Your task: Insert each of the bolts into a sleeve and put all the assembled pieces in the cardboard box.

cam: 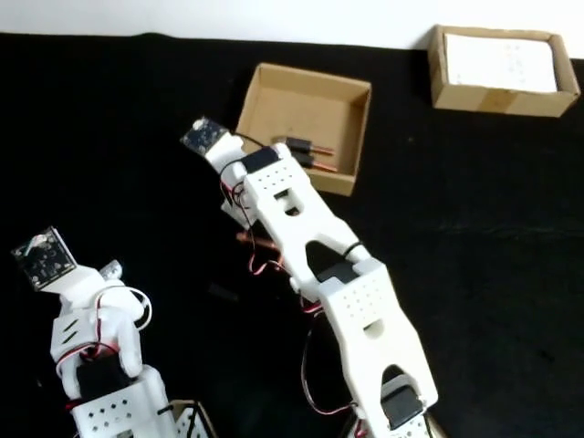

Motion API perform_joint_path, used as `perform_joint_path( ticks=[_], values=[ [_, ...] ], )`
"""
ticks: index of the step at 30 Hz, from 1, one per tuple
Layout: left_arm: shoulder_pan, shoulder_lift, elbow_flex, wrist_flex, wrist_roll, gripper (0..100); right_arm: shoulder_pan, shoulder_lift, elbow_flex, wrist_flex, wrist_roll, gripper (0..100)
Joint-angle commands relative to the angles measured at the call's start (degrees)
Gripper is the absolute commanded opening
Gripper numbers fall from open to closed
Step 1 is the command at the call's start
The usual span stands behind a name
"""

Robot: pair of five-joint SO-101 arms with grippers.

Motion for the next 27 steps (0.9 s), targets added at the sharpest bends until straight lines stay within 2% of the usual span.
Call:
perform_joint_path(
  ticks=[1,2,7,10,17,19,23,27],
  values=[
    [0.57,-0.4,0.84,-0.97,0.26,1,-0.04,1.89,-1.63,1.63,0.26,7.0],
    [0.57,-0.4,0.84,-0.97,0.26,1,-0.13,1.98,-2.42,1.63,0.18,0.2],
    [0.57,-0.4,0.84,-1.05,0.26,1,1.36,-0.66,-9.36,4.26,0.18,0.9],
    [0.57,-0.4,0.84,-1.14,0.26,1,1.54,-5.05,-16.22,11.47,-0.09,0.8],
    [0.84,-0.31,0.84,-1.14,0.26,1,1.71,-16.48,-34.86,32.75,-9.93,0.8],
    [0.92,-0.31,0.84,-1.14,0.26,1,2.68,-20.26,-38.46,33.36,-11.87,0.8],
    [0.92,-0.31,0.84,-0.97,0.26,1,6.55,-29.67,-38.02,33.36,-16.09,0.7],
    [1.1,-0.31,0.84,-0.88,0.26,1,8.31,-42.24,-29.67,33.36,-18.02,0.7]
  ],
)
